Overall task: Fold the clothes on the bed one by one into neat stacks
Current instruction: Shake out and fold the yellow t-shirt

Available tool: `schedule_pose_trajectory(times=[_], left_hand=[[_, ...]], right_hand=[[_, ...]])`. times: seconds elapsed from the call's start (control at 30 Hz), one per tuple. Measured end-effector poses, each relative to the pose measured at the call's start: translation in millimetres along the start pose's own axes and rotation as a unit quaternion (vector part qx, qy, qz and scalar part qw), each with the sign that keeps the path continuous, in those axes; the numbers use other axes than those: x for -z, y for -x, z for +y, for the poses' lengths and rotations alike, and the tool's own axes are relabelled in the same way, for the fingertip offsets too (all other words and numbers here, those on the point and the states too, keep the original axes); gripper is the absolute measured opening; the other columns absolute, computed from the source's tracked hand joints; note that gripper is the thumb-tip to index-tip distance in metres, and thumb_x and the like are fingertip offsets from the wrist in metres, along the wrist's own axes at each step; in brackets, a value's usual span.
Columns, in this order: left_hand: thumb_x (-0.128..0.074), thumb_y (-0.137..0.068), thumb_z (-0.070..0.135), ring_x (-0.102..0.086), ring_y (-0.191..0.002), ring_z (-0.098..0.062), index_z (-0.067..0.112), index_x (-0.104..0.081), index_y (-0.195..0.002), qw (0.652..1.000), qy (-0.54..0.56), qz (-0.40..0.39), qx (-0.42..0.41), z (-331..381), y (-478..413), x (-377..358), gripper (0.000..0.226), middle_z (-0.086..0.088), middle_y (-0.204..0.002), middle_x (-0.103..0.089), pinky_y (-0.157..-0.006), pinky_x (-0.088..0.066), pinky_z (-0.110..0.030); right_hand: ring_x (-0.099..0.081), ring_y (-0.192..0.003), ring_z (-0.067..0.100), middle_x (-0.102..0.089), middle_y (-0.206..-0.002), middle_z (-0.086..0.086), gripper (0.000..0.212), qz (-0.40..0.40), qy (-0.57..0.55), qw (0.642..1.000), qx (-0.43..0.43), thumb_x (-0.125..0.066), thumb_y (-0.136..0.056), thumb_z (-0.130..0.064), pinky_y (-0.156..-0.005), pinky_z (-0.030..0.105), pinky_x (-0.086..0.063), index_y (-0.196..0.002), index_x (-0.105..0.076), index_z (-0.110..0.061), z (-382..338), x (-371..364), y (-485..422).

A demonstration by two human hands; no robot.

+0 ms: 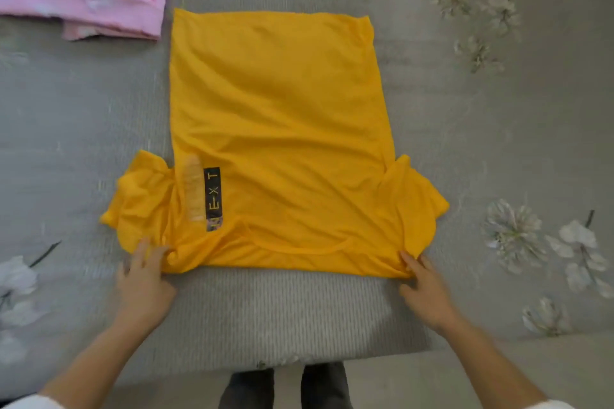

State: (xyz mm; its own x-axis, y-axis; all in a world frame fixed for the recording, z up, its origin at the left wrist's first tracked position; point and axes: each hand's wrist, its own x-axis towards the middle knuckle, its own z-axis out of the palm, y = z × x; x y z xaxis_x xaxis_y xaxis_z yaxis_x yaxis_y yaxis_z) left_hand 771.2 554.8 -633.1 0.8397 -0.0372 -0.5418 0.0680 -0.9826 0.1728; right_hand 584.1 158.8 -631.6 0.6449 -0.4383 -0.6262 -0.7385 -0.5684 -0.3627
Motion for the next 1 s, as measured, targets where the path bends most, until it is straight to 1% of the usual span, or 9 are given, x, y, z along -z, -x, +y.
schedule_pose_trajectory(times=[0.1, 0.23, 0.33, 0.43, 0.53, 0.67, 0.83, 0.9, 1.0], left_hand=[[-0.062, -0.077, 0.001, -0.004, -0.145, -0.035, 0.01, -0.037, -0.141, 0.998, 0.014, 0.063, 0.003, 20, 8, -12, 0.069, -0.011, -0.159, -0.012, -0.115, -0.012, -0.055], [-0.065, -0.078, 0.018, -0.007, -0.142, -0.021, 0.029, -0.009, -0.151, 0.995, 0.021, 0.012, -0.1, 62, 7, -26, 0.093, 0.0, -0.154, -0.024, -0.112, -0.007, -0.049], [-0.063, -0.081, 0.028, -0.038, -0.122, -0.023, 0.035, -0.04, -0.137, 0.999, 0.014, -0.008, -0.037, 80, 2, -31, 0.061, -0.001, -0.117, -0.053, -0.105, -0.013, -0.045], [-0.067, -0.073, 0.013, -0.049, -0.1, -0.022, 0.042, -0.054, -0.078, 0.993, -0.052, 0.0, -0.106, 71, 17, -29, 0.032, 0.011, -0.081, -0.051, -0.094, -0.021, -0.046], [-0.071, -0.053, 0.008, -0.054, -0.084, -0.03, 0.031, -0.058, -0.067, 0.971, -0.119, 0.027, -0.208, 43, 44, -36, 0.029, 0.003, -0.079, -0.052, -0.08, -0.035, -0.055], [-0.057, -0.045, 0.025, -0.054, -0.097, -0.036, 0.03, -0.062, -0.061, 0.974, -0.14, -0.005, -0.178, 46, 67, -41, 0.017, -0.009, -0.102, -0.063, -0.08, -0.038, -0.059], [-0.043, -0.066, 0.045, -0.049, -0.114, -0.027, 0.029, -0.06, -0.096, 0.97, -0.043, 0.015, -0.238, 125, 64, -76, 0.038, -0.003, -0.118, -0.057, -0.093, -0.034, -0.052], [-0.045, -0.073, 0.05, -0.036, -0.131, -0.023, 0.031, -0.041, -0.135, 0.958, -0.01, -0.03, -0.284, 165, 63, -96, 0.065, 0.001, -0.141, -0.04, -0.105, -0.028, -0.046], [-0.051, -0.083, 0.043, -0.028, -0.131, -0.021, 0.037, -0.018, -0.146, 0.957, -0.039, -0.062, -0.282, 212, 65, -120, 0.071, 0.002, -0.141, -0.03, -0.105, -0.02, -0.043]], right_hand=[[-0.059, -0.095, 0.022, -0.061, -0.113, 0.015, 0.03, 0.127, -0.223, 0.962, -0.093, -0.063, -0.085, -0.01, -0.077, 0.035, -0.046, -0.114, -0.058, -0.011, 1, 10, -8], [-0.06, -0.101, 0.04, -0.06, -0.112, 0.027, 0.043, 0.171, -0.392, 0.876, -0.221, -0.066, -0.084, -0.027, -0.089, 0.057, -0.049, -0.116, -0.052, -0.001, -4, 23, -47], [-0.062, -0.1, 0.041, -0.062, -0.112, 0.031, 0.041, 0.163, -0.431, 0.854, -0.242, -0.073, -0.08, -0.025, -0.089, 0.056, -0.05, -0.099, -0.061, 0.008, -13, 27, -65], [-0.06, -0.089, 0.028, -0.064, -0.101, 0.02, 0.016, 0.185, -0.47, 0.819, -0.271, -0.071, -0.071, 0.0, -0.076, 0.043, -0.05, -0.083, -0.061, 0.0, -16, 34, -72], [-0.048, -0.075, 0.022, -0.051, -0.082, 0.011, 0.02, 0.168, -0.44, 0.844, -0.255, -0.066, -0.07, 0.007, -0.06, 0.036, -0.037, -0.069, -0.052, -0.008, -8, 39, -63], [-0.061, -0.092, 0.028, -0.063, -0.103, 0.015, 0.011, 0.099, -0.48, 0.84, -0.233, -0.067, -0.083, -0.006, -0.08, 0.042, -0.05, -0.093, -0.062, -0.007, 2, 35, -49], [-0.057, -0.114, 0.041, -0.056, -0.128, 0.028, 0.046, 0.231, -0.588, 0.736, -0.244, -0.074, -0.08, -0.018, -0.096, 0.056, -0.047, -0.114, -0.058, 0.01, 3, 52, -79], [-0.062, -0.103, 0.029, -0.064, -0.119, 0.015, 0.025, 0.184, -0.575, 0.765, -0.223, -0.074, -0.08, -0.016, -0.086, 0.045, -0.052, -0.101, -0.066, -0.008, 1, 58, -90], [-0.062, -0.094, 0.024, -0.068, -0.097, 0.006, 0.015, 0.145, -0.542, 0.806, -0.189, -0.073, -0.078, -0.009, -0.075, 0.036, -0.051, -0.09, -0.066, -0.012, 13, 65, -97]])
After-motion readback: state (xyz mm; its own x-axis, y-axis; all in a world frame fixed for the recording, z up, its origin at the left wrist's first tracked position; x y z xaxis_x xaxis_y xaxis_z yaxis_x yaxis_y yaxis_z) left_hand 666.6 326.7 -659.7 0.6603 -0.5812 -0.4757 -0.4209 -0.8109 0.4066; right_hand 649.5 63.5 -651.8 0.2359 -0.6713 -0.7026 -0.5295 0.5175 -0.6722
